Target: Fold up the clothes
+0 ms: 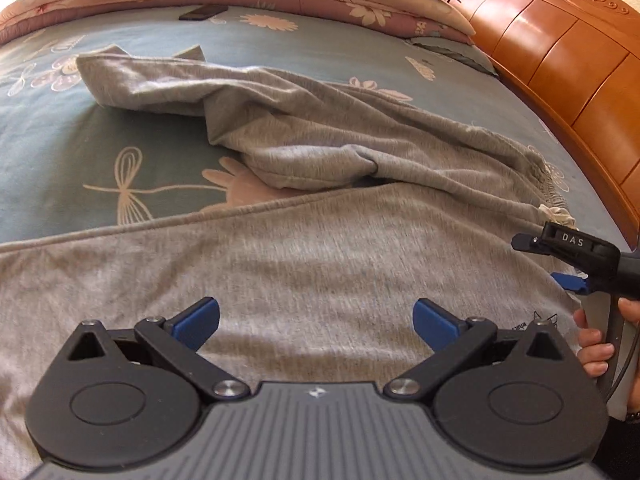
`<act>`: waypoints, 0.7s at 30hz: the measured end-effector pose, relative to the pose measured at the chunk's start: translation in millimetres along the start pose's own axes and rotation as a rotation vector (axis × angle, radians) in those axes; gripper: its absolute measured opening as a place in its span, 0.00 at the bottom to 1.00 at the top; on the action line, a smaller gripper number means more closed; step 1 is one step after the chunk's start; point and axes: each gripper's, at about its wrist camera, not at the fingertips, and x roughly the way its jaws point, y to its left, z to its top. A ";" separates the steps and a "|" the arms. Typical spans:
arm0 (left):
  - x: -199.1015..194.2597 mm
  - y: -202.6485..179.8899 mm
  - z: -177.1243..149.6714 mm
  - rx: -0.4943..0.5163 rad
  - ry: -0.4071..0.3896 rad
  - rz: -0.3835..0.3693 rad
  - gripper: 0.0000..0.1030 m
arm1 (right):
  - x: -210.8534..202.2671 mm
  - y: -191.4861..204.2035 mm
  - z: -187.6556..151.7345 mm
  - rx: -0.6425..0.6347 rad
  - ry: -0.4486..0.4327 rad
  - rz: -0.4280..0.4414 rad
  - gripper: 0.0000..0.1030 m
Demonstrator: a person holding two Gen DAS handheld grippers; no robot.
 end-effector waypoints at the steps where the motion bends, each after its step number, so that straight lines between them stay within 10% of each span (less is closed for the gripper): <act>1: 9.1 -3.5 -3.2 -0.012 0.020 -0.005 0.99 | 0.3 -1.2 0.5 0.003 -0.001 0.004 1.00; 15: 18.8 -1.4 -3.1 -0.135 0.088 0.050 0.99 | 3.6 5.7 -4.3 -0.094 0.005 -0.015 1.00; 21: 2.3 -39.5 34.9 -0.038 -0.046 -0.065 0.99 | 3.5 12.6 -12.1 -0.142 -0.026 -0.056 1.00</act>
